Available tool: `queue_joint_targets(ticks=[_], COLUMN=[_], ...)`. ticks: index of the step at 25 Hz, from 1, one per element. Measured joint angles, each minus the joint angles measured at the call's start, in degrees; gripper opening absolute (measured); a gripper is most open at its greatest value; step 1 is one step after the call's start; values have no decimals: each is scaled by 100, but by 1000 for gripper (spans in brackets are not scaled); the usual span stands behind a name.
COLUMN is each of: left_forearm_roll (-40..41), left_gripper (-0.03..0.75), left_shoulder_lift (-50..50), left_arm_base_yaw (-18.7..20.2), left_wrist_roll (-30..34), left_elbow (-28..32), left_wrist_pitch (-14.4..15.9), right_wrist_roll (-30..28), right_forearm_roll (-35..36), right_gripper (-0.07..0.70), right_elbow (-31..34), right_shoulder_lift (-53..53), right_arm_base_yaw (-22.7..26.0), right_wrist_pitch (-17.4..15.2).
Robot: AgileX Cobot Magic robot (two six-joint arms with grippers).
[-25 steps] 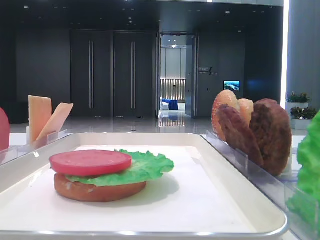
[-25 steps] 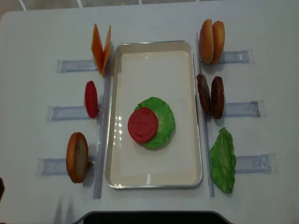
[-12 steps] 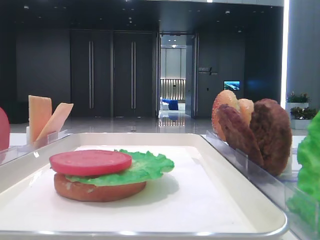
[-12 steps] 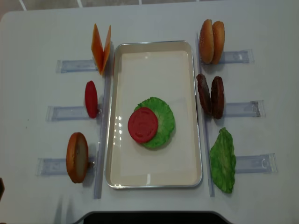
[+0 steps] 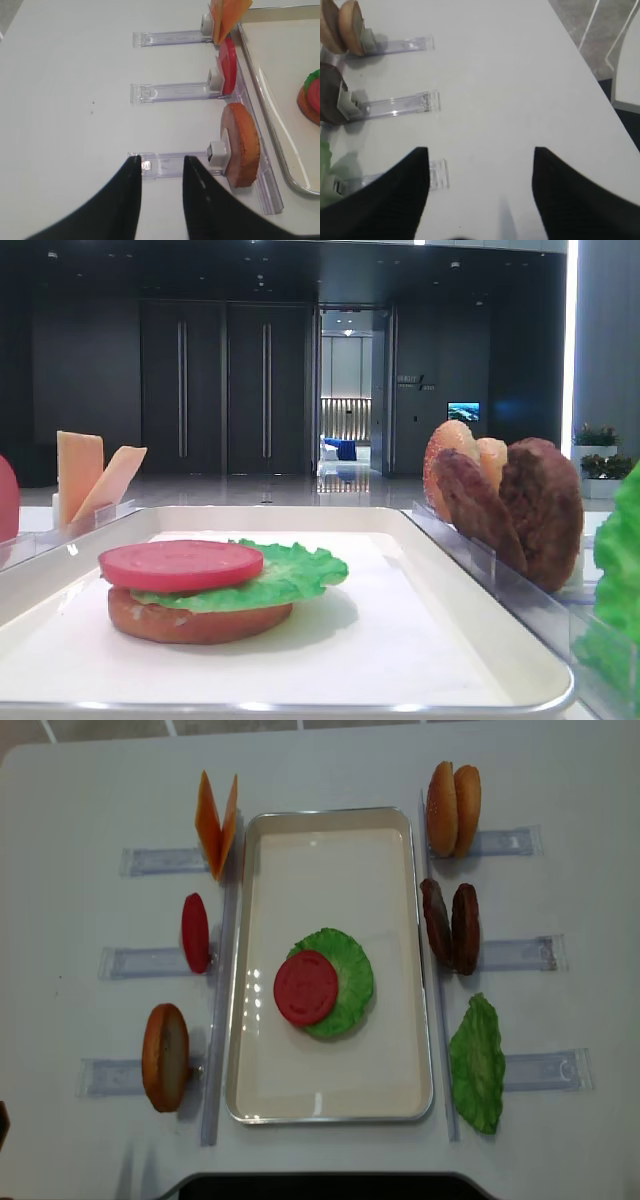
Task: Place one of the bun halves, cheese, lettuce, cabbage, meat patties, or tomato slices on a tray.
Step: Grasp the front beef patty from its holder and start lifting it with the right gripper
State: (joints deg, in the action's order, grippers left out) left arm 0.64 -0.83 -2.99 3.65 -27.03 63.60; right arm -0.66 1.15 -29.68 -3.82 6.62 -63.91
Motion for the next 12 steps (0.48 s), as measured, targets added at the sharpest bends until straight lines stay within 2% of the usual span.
queue_joint_targets(ticks=[5,10,12], left_forearm_roll=[0,0,0], left_gripper=[219,219,219], left_shoulder_lift=[0,0,0], left_arm_base_yaw=[0,0,0], left_wrist_roll=[0,0,0], left_elbow=[0,0,0], left_wrist_pitch=[0,0,0], right_wrist_roll=[4,4,4], right_forearm_roll=[0,0,0], right_gripper=[423,423,422], right_elbow=[-528,-1559,-1962], right_shoulder_lift=[-2269,-5033,-5817], right_arm_base_yaw=[0,0,0], right_wrist_pitch=[652,720,708])
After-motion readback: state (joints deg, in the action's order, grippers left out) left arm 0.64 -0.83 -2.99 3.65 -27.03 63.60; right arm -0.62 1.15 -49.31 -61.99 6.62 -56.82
